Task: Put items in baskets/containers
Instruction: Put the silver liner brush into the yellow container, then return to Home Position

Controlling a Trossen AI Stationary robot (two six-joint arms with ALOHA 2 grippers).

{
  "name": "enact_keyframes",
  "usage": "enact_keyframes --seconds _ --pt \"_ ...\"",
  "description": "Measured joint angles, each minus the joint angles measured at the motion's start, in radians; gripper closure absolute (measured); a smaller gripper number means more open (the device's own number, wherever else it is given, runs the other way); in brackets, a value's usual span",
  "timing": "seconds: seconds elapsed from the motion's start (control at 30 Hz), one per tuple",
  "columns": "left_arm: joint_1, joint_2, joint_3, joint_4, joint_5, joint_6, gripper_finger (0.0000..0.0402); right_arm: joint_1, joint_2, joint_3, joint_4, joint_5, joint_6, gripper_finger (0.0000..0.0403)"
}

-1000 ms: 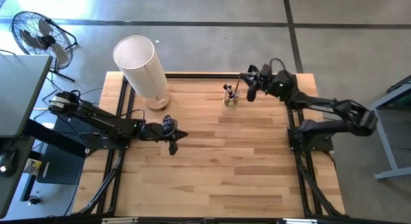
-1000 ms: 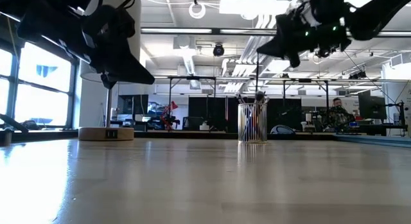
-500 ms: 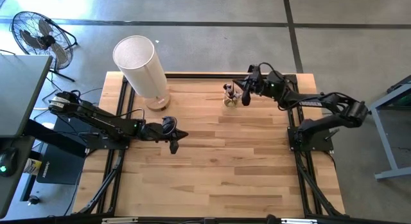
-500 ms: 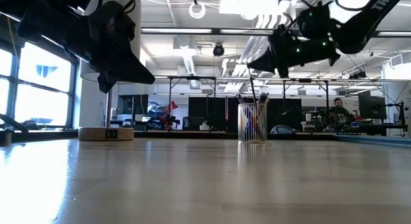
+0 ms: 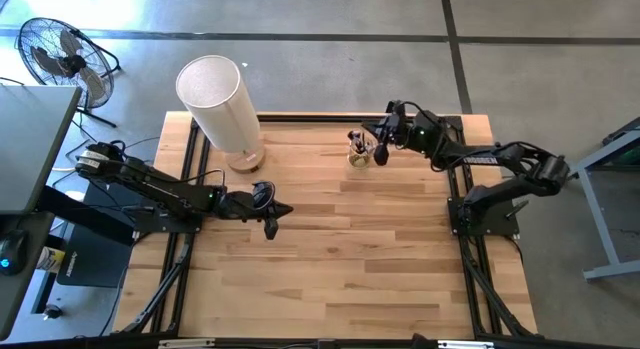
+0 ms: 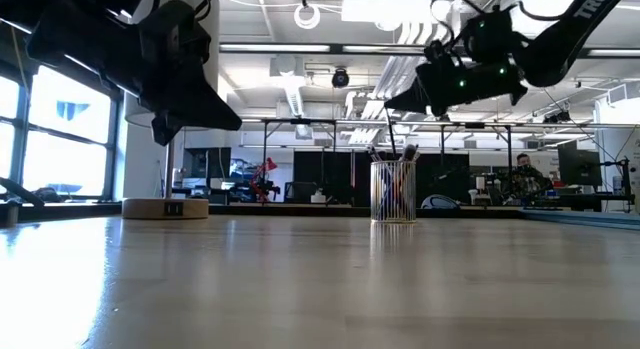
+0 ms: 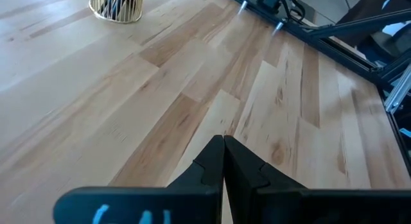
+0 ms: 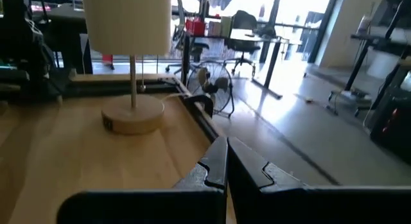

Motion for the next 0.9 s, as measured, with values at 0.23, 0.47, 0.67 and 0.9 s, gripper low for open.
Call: enact_keyframes --seconds 0.23,0.47,0.67,0.9 --pt "0.000 0.000 0.000 0.014 0.001 0.000 0.0401 0.007 0.077 0.000 -0.155 0.000 0.053 0.0377" --pt "0.000 0.000 0.000 0.016 0.026 0.003 0.0401 0.007 -0.055 0.000 -0.252 0.015 0.052 0.0288" --pt "0.000 -0.004 0.027 0.031 -0.034 0.181 0.0401 0.040 -0.254 0.000 -0.251 0.020 0.067 0.0248" --pt "0.050 -0.095 0.003 -0.028 0.067 0.405 0.0401 0.238 -0.338 0.000 -0.323 0.068 0.078 0.0325"
